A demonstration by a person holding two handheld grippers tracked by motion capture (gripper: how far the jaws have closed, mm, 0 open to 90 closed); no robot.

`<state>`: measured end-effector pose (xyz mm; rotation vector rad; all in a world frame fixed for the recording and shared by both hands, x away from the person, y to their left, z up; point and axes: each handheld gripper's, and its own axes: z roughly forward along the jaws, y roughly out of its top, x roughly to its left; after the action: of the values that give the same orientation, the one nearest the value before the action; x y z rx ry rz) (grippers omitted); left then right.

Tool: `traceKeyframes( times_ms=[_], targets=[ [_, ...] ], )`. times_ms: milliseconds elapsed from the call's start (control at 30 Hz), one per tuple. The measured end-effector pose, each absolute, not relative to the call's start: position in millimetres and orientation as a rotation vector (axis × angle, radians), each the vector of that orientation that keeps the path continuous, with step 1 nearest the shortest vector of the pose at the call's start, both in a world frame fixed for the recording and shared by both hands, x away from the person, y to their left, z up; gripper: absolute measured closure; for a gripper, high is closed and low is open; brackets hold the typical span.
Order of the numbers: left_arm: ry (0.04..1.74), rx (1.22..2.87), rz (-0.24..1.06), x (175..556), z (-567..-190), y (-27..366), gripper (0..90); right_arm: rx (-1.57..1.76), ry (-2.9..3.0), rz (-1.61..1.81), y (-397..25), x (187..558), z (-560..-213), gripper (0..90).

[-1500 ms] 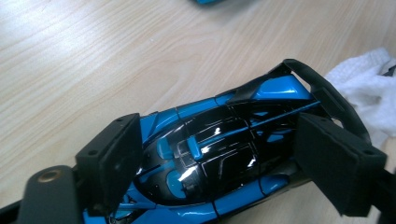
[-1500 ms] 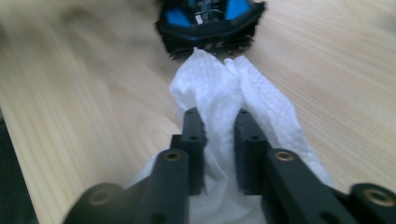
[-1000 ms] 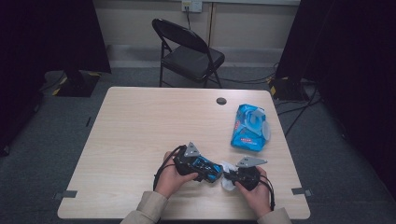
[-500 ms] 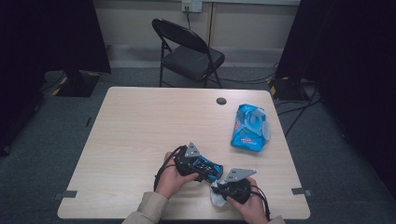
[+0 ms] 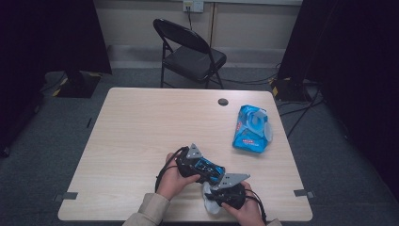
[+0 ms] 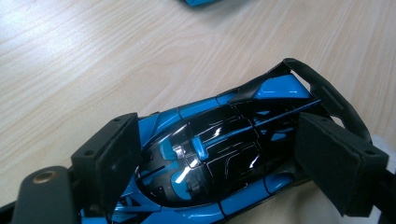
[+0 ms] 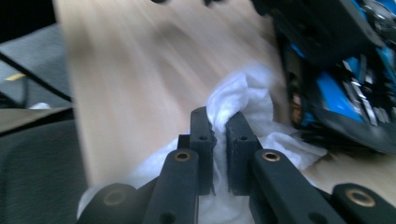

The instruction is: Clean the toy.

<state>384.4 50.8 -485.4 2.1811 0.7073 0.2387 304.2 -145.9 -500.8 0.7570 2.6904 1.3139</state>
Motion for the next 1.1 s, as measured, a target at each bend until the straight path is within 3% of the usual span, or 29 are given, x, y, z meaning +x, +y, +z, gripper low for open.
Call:
traceKeyframes(
  times_ms=[233,533,867,1100],
  targets=[
    [0.710,2.185,0.235,385.0,-485.1,50.5,14.7,0.757,2.626,1.391,-168.3,297.8,-475.9,84.3],
    [0.706,2.194,0.226,386.6,-484.7,50.4,14.3,1.019,2.372,1.397,-226.0,322.3,-465.6,84.3],
    [0.701,2.194,0.227,386.7,-484.9,50.5,14.3,1.054,2.426,1.268,-211.4,340.8,-500.2,83.8],
    [0.702,2.192,0.228,386.5,-485.1,50.4,14.2,1.001,2.468,1.231,-199.9,343.8,-506.4,83.5]
  ],
)
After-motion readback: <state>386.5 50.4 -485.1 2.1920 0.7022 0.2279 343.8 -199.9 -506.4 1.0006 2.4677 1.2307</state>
